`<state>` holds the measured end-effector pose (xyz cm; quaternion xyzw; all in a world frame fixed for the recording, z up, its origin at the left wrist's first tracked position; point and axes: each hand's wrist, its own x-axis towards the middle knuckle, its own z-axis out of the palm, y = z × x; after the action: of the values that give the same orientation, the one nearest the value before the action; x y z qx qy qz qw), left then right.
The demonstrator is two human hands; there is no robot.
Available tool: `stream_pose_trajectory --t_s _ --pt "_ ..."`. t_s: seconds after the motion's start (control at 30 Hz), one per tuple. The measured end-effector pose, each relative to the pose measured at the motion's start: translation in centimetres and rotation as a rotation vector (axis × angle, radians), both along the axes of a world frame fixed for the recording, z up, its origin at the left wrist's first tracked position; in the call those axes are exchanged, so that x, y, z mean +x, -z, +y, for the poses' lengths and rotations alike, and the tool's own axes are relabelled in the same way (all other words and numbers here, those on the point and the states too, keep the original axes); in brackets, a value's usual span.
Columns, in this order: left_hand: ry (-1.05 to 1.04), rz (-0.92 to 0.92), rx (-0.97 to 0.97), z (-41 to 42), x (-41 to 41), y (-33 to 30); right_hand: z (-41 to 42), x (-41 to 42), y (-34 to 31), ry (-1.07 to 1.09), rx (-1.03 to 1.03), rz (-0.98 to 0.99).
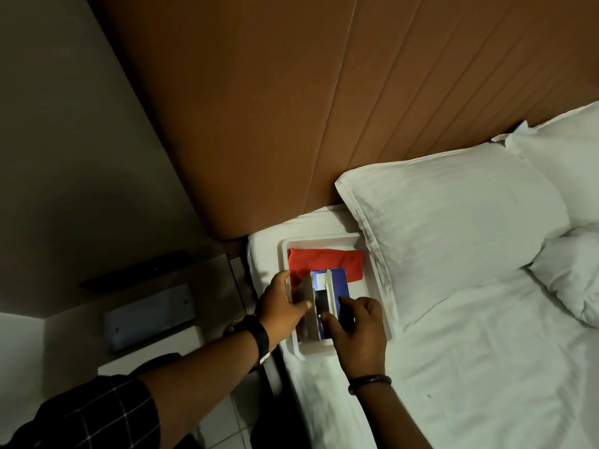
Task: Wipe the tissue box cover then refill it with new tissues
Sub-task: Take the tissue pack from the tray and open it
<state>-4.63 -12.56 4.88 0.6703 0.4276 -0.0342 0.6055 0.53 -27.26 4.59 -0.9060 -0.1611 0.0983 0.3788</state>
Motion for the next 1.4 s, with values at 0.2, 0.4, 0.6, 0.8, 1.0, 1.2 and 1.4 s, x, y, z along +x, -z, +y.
stream_pose_trajectory --t_s 0.2,0.4,0.6,0.8,1.0,1.2,1.4 --pt "0.191 -0.026 0.262 -0.2 1.1 -0.5 0.4 0.3 -0.3 -0.080 -0.120 -0.092" --pt "0.289 -0.055 0.454 0.4 2.0 -0.9 0.4 0.5 -0.9 -0.016 0.024 -0.040" --pt "0.543 -0.093 0.609 0.5 1.3 0.4 -1.7 1.9 -0.8 0.283 0.263 0.122" --pt "0.670 -0.080 0.732 0.1 1.2 -0.4 -2.7 2.0 1.2 0.215 0.087 0.212" --pt "0.713 -0.115 0.833 0.1 0.8 -1.2 -2.0 1.7 0.7 0.051 -0.006 0.140" --pt "0.670 -0.178 0.917 1.0 2.0 -1.3 -1.6 1.4 -1.3 -0.191 0.073 0.250" --pt "0.545 -0.240 0.855 1.7 2.8 -1.4 -1.9 1.1 -2.2 -0.383 -0.067 0.214"
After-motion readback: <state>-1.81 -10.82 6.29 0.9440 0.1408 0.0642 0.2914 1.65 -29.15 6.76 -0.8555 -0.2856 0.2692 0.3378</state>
